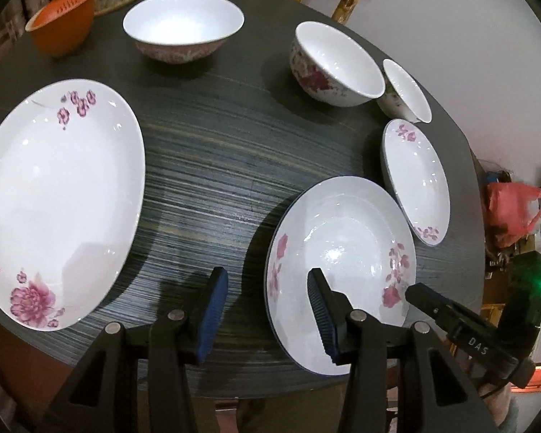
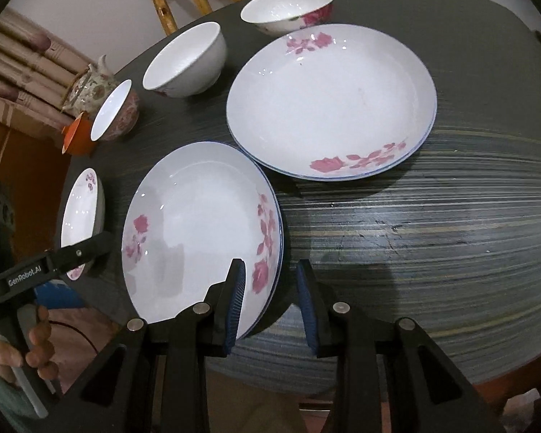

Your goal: Organize plates and bowls

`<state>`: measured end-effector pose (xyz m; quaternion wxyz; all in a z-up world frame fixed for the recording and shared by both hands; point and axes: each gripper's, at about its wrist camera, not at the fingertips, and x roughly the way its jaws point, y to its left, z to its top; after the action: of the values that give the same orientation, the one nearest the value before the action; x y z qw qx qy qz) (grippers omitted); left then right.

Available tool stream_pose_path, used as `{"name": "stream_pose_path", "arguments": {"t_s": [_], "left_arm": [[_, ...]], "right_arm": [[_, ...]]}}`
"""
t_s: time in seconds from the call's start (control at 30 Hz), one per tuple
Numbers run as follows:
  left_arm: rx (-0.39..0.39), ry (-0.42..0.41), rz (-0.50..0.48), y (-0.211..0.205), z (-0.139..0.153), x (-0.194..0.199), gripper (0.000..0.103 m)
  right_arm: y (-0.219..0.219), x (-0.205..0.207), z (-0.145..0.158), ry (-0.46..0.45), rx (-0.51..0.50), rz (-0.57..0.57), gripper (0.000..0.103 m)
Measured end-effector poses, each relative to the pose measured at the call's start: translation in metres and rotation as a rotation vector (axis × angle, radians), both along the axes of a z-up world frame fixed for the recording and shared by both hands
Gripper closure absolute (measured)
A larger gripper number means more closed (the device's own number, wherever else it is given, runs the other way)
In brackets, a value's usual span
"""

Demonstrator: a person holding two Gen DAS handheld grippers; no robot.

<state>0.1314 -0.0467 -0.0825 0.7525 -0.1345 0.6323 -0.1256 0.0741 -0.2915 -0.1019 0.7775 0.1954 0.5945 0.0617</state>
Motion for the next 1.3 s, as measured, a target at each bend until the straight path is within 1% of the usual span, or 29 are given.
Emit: {"name": "stream_pose_path", "arguments": {"t_s": [0.17,0.33,0.47,0.5,0.53,0.57,0.6,0.63,0.73,0.97,1.1,1.3], "left_arm": [[0.008,0.000,-0.011,-0.006,-0.006,0.003,0.056],[0.016,0.001,-0.015,-0.008,-0.011,0.007,0.056],[0.023,-0.001,-0.029,-0.011,-0.014,0.007,0.057],[0.035,-0.004,-0.036,-0.013,-0.014,0.007,0.059],[0.042,-0.007,-0.043,-0.015,-0.015,0.007,0.070],[0.043,-0.004,-0.053,-0.016,-0.016,0.008,0.076],[0.039,0.010,-0.053,-0.016,-0.019,0.008,0.086],[0.035,0.020,-0.047,-0.016,-0.021,0.008,0.087],[0.040,0.021,-0.049,-0.018,-0.025,0.007,0.089],[0.038,0.010,-0.059,-0.018,-0.028,0.004,0.090],[0.042,0.006,-0.061,-0.017,-0.029,0.003,0.090],[0.059,-0.013,-0.067,-0.015,-0.023,0.000,0.090]], "right_arm": [[0.005,0.004,-0.006,0.006,0.012,0.008,0.085],[0.007,0.008,-0.009,0.001,-0.008,0.008,0.089],[0.007,0.011,-0.011,0.001,-0.005,0.005,0.090],[0.007,0.010,-0.011,0.000,-0.007,0.006,0.090],[0.007,0.011,-0.012,-0.001,-0.010,0.008,0.090],[0.007,0.011,-0.012,-0.002,-0.012,0.008,0.090],[0.008,0.012,-0.012,-0.002,-0.013,0.009,0.090],[0.009,0.013,-0.013,-0.002,-0.014,0.011,0.090],[0.010,0.015,-0.014,-0.001,-0.011,0.010,0.090],[0.008,0.014,-0.016,-0.001,-0.010,0.014,0.090],[0.009,0.013,-0.016,-0.011,-0.027,0.018,0.091],[0.013,0.012,-0.015,-0.018,-0.025,0.018,0.092]]}}
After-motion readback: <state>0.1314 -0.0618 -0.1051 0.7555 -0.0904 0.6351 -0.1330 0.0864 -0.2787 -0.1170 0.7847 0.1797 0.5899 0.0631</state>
